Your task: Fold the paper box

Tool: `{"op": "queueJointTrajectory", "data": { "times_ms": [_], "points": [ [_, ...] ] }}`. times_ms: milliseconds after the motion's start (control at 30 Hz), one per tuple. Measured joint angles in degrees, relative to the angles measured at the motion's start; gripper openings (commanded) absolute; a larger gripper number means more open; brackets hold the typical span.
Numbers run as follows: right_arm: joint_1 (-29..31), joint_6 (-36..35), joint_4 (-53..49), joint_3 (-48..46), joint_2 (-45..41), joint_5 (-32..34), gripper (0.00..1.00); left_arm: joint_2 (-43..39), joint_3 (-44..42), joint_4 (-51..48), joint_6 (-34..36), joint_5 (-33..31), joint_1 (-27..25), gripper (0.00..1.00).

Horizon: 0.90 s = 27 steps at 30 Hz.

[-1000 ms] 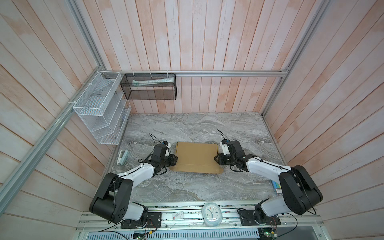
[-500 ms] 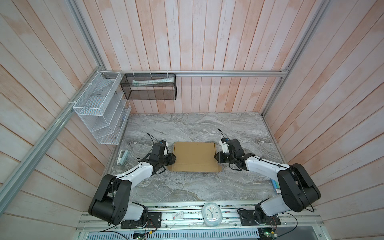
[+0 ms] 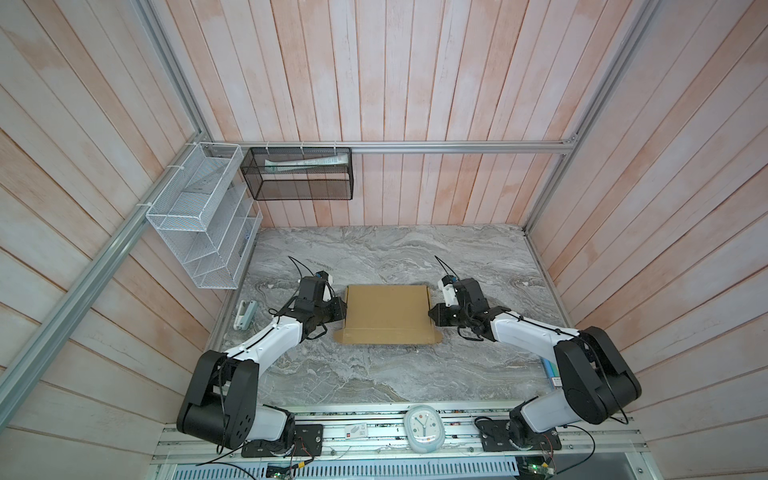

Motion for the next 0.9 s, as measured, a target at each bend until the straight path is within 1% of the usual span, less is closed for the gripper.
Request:
{"op": "queueJointTrajectory", "data": {
  "times_ms": [300, 600, 900],
  "points": [
    [-0.1, 0.0, 0.0, 0.0, 0.0, -0.2, 0.15, 2.5, 0.3, -1.1, 1.6, 0.0, 0.1, 0.28],
    [-0.2, 0.0, 0.1, 0.0, 0.0, -0.5, 0.14, 3.7, 0.3, -1.1, 2.1, -0.2, 0.3, 0.22],
    [-0.2, 0.0, 0.2, 0.0, 0.0, -0.5, 0.14, 4.2, 0.3, -0.9, 2.6, -0.2, 0.3, 0.21]
  ]
}}
